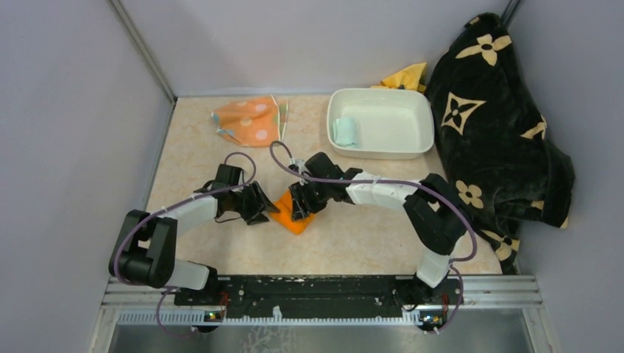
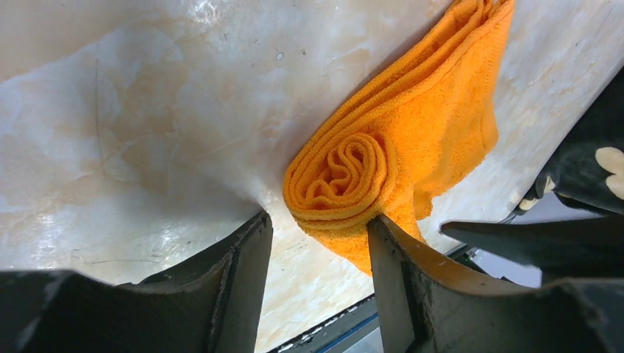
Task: Roll the towels
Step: Roll the towel at the center of the board.
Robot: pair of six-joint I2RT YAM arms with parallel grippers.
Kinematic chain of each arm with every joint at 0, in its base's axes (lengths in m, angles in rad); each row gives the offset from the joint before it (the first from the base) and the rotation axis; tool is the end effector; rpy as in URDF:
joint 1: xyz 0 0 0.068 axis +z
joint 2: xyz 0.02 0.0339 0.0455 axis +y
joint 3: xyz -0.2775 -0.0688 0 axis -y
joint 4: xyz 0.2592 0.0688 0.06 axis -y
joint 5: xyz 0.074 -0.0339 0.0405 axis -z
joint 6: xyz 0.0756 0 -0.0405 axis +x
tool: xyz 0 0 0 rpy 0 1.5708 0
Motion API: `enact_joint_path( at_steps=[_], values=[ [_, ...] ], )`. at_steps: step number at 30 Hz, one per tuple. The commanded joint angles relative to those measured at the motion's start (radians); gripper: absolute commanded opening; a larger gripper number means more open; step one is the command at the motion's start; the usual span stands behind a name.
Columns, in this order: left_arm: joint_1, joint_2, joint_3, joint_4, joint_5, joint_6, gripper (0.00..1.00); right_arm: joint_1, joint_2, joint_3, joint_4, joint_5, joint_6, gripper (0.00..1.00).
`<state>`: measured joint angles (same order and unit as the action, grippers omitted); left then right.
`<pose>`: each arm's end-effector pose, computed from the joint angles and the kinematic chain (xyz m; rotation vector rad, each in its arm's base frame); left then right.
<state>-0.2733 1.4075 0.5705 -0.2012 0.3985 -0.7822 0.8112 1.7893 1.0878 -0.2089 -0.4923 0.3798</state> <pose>0.2482 -0.1000 0.1112 -0.5462 2.7023 -0.8584 0.2517 0.3169 0.1519 -0.7943 2.5533 1.0663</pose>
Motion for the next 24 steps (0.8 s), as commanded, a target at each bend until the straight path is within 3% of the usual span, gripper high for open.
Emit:
enact_joint_path(
  at_steps=[1,5,9,24],
  values=[
    [-0.01,0.064,-0.023,-0.048,-0.112,0.04,0.58,0.13,-0.126,0.06,-0.109,0.41,-0.184,0.55],
    [-0.012,0.072,-0.017,-0.053,-0.119,0.043,0.59,0.267,-0.128,0.09,-0.115,0.608,-0.281,0.57],
    [-0.014,0.082,-0.015,-0.054,-0.116,0.043,0.59,0.353,-0.088,0.11,-0.108,0.706,-0.327,0.55],
    [-0.014,0.101,-0.005,-0.051,-0.11,0.051,0.59,0.4,0.145,0.093,-0.115,0.853,-0.368,0.49]
  ],
)
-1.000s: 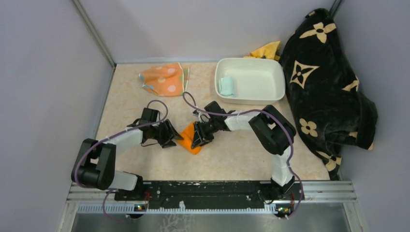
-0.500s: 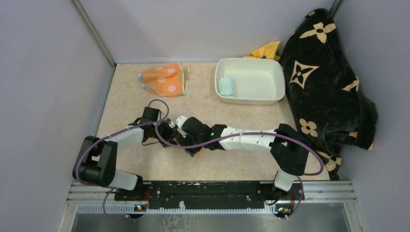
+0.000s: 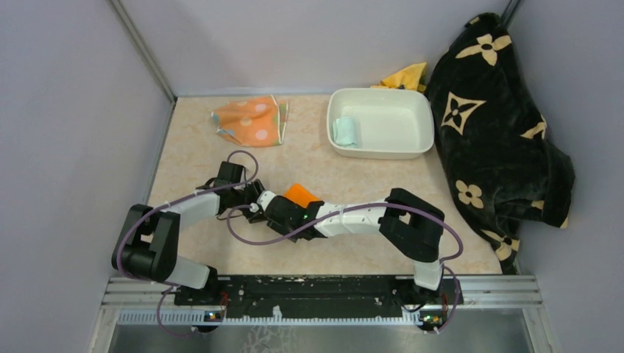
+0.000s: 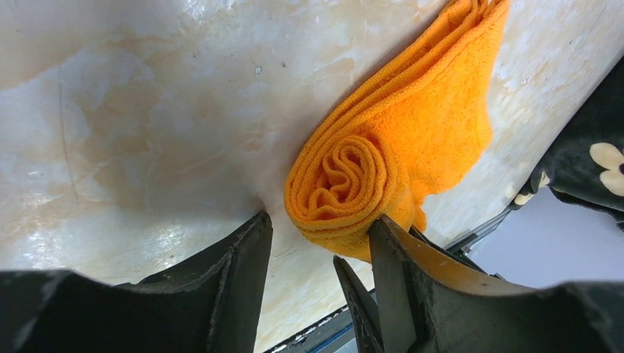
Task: Roll the towels
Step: Roll the towel at the center of the board.
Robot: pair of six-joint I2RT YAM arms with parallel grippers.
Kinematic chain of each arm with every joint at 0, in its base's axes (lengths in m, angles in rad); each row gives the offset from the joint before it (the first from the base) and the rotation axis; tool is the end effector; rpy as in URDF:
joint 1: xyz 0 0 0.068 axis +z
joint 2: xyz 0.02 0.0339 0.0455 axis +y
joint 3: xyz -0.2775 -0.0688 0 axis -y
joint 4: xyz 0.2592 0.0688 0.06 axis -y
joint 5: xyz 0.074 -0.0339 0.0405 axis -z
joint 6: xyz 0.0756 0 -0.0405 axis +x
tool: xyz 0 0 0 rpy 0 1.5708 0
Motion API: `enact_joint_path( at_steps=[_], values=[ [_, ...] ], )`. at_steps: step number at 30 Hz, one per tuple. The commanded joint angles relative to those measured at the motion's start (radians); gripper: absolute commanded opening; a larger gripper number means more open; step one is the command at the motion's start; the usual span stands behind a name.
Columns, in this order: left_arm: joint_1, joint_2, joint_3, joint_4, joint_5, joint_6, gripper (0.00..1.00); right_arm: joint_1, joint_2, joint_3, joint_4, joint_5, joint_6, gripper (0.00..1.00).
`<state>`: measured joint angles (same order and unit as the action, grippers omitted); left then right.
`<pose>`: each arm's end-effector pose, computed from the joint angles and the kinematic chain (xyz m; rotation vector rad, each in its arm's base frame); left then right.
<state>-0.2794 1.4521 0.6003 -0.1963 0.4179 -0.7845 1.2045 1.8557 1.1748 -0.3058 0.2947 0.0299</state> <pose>0.2553 -0.1052 0.1095 -0.5396 2.7190 -0.8812 0.1702 0.3823 0.1412 -1.2912 2.1409 0.1323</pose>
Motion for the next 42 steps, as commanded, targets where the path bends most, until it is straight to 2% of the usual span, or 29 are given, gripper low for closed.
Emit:
enact_joint_path(
  at_steps=[1,5,8,11,14,20,23,27,31,35,39,42],
  values=[
    [-0.007,0.058,-0.033,-0.055,-0.129,0.054,0.59,0.006,0.092,-0.001,-0.019,0.072,-0.024,0.49],
    [-0.007,0.071,-0.019,-0.054,-0.126,0.062,0.6,0.006,0.126,-0.028,-0.021,0.062,-0.029,0.46],
    [-0.007,0.06,0.003,-0.076,-0.133,0.071,0.61,0.0,0.125,-0.042,-0.036,0.0,-0.023,0.3],
    [-0.007,0.001,0.022,-0.113,-0.153,0.08,0.66,-0.03,0.075,-0.058,-0.028,-0.186,0.002,0.11],
    [-0.006,-0.074,0.038,-0.165,-0.186,0.091,0.69,-0.1,0.02,-0.072,0.01,-0.471,0.06,0.0],
    [-0.005,-0.213,0.043,-0.27,-0.233,0.087,0.73,-0.274,0.019,-0.109,0.21,-0.974,0.26,0.0],
    [-0.005,-0.273,0.02,-0.289,-0.224,0.067,0.74,-0.34,0.078,-0.129,0.35,-1.136,0.396,0.0],
    [-0.006,-0.31,-0.009,-0.278,-0.166,0.031,0.76,-0.406,0.142,-0.153,0.477,-1.242,0.564,0.0],
    [-0.008,-0.312,-0.035,-0.23,-0.137,0.013,0.76,-0.446,0.194,-0.156,0.486,-1.267,0.624,0.0],
    [-0.012,-0.255,-0.053,-0.15,-0.117,0.005,0.72,-0.457,0.213,-0.152,0.407,-1.222,0.593,0.0],
    [-0.026,-0.153,-0.043,-0.088,-0.123,0.015,0.69,-0.457,0.172,-0.179,0.392,-1.164,0.569,0.07],
    [-0.031,-0.09,-0.042,-0.07,-0.136,0.028,0.66,-0.447,0.071,-0.192,0.358,-1.073,0.498,0.17]
  ],
)
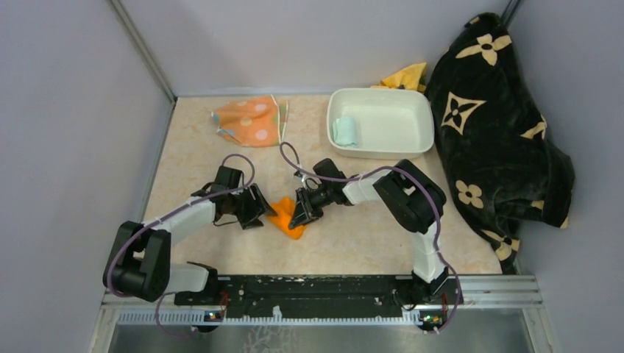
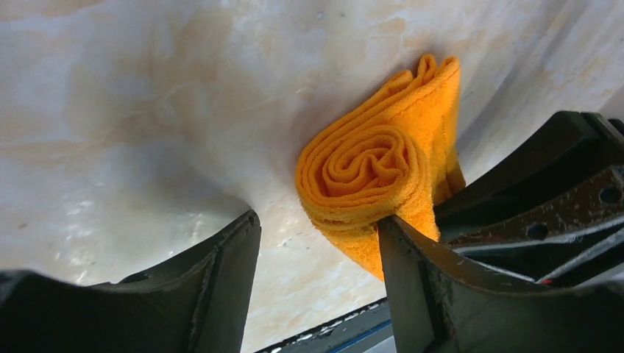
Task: Roll the towels
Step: Roll the towel at the center of the board.
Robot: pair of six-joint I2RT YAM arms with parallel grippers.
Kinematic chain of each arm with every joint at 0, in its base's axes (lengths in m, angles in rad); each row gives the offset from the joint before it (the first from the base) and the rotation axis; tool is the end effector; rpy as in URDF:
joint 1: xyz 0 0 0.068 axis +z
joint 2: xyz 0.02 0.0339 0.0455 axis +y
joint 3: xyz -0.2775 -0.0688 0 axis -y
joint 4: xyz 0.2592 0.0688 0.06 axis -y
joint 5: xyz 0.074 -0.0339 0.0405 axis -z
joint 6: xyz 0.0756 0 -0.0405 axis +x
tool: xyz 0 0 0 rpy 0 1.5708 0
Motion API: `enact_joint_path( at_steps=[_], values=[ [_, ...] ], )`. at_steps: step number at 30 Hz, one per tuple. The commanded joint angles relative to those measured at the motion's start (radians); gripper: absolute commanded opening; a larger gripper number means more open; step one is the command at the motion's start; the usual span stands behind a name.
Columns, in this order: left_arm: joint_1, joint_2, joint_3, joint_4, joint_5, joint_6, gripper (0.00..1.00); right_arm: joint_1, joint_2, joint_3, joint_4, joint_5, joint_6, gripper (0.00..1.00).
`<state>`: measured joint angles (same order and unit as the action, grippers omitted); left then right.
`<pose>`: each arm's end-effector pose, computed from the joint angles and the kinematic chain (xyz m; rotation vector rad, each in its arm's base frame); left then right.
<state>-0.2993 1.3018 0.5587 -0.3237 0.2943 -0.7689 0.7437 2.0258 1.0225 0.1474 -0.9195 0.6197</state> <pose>0.2309 -0.0942 0.1217 -0.5412 2.7163 -0.7158 0.2614 0.3221 0.0860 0.6427 -2.5720 -1.6158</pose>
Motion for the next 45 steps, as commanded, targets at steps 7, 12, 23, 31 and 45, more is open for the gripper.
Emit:
enact_joint_path(
  at_steps=[7,12,23,31,45],
  values=[
    [-0.015,0.133,-0.039,0.078,-0.035,0.029,0.64,0.111,-0.314,0.027,-0.335,0.562,-0.291,0.48],
    [-0.016,0.154,-0.04,0.073,-0.04,0.036,0.64,0.253,-0.428,0.064,-0.409,0.928,-0.42,0.55],
    [-0.02,0.174,-0.025,0.061,-0.046,0.042,0.65,0.497,-0.257,0.163,-0.473,1.333,-0.576,0.53],
    [-0.023,0.159,-0.01,0.05,-0.04,0.041,0.67,0.5,-0.126,0.141,-0.497,1.304,-0.576,0.46],
    [-0.02,-0.057,0.022,-0.032,-0.009,-0.005,0.75,0.344,-0.145,0.005,-0.418,0.793,-0.486,0.09]
  ],
)
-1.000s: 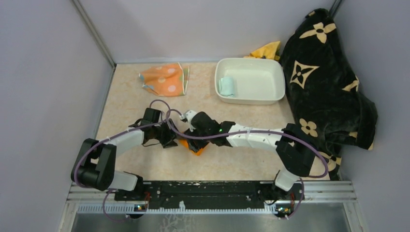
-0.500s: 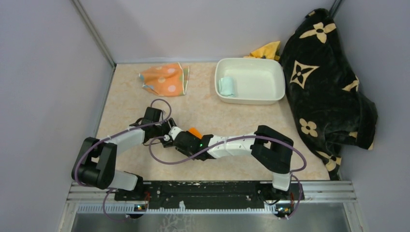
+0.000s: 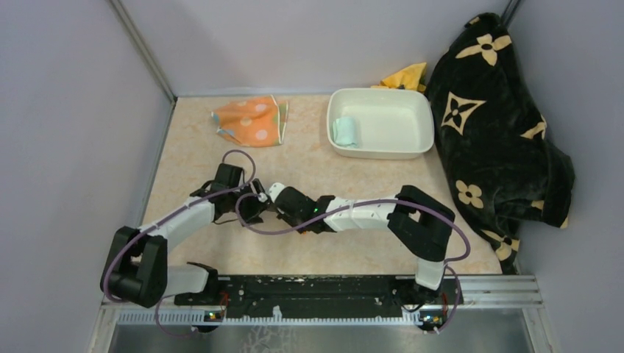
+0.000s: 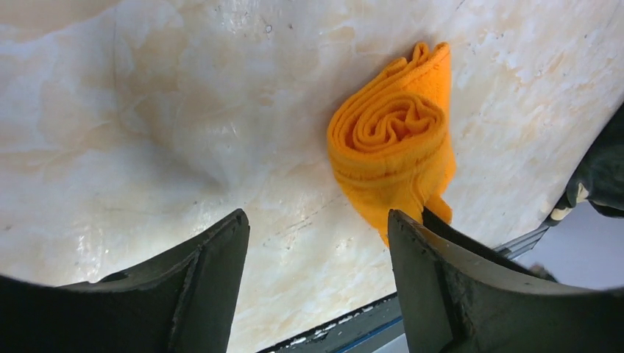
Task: Roll the towels
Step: Roll the towel at the center of the board.
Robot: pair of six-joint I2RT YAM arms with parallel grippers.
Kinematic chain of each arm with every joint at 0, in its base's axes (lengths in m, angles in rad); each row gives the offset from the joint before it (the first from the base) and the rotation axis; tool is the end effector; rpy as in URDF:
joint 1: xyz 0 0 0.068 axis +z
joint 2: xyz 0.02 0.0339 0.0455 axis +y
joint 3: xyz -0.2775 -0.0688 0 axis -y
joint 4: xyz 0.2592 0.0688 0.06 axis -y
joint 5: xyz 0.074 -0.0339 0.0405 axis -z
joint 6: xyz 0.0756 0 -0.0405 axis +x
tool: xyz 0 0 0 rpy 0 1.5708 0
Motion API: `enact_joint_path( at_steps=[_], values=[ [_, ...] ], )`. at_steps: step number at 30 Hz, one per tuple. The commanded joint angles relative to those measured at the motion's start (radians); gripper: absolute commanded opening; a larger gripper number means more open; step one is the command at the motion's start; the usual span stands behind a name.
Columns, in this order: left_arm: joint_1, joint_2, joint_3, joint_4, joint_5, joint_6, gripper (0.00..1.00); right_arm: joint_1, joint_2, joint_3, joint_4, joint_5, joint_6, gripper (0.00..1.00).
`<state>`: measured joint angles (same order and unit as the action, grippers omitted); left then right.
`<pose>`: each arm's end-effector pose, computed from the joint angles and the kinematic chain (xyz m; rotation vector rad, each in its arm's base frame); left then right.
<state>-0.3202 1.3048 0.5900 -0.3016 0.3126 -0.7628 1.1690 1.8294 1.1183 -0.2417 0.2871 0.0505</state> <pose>0.2385 -0.1036 0.1326 -0.4785 2.6832 -0.7670 0.1806 0.3703 0.1387 -1.2150 2.1562 0.1590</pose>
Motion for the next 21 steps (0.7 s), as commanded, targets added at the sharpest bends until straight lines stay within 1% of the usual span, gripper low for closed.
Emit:
enact_joint_path(
  at_steps=[1,3,6,12,15,17,19,21],
  values=[
    [0.001,-0.072,-0.012,-0.047,-0.02,-0.018,0.76,-0.099,0.047,-0.1,-0.007,-0.484,0.096,0.04],
    [0.001,-0.088,-0.019,-0.024,0.0,-0.036,0.76,-0.138,0.043,-0.117,0.041,-0.613,0.128,0.0],
    [0.001,-0.087,-0.033,0.023,0.04,-0.063,0.76,-0.191,0.044,-0.142,0.114,-0.77,0.176,0.0],
    [0.0,-0.047,-0.062,0.157,0.111,-0.121,0.74,-0.271,0.071,-0.194,0.267,-0.99,0.275,0.0],
    [-0.002,-0.007,-0.058,0.198,0.111,-0.131,0.71,-0.301,0.091,-0.215,0.325,-1.029,0.316,0.0],
    [-0.002,0.023,-0.055,0.205,0.102,-0.128,0.67,-0.312,0.093,-0.224,0.339,-1.024,0.335,0.01],
    [-0.003,0.054,-0.054,0.203,0.096,-0.125,0.59,-0.313,0.072,-0.22,0.321,-0.988,0.332,0.06],
    [-0.003,0.081,-0.061,0.196,0.089,-0.122,0.54,-0.309,0.034,-0.205,0.263,-0.921,0.31,0.13]
  ],
)
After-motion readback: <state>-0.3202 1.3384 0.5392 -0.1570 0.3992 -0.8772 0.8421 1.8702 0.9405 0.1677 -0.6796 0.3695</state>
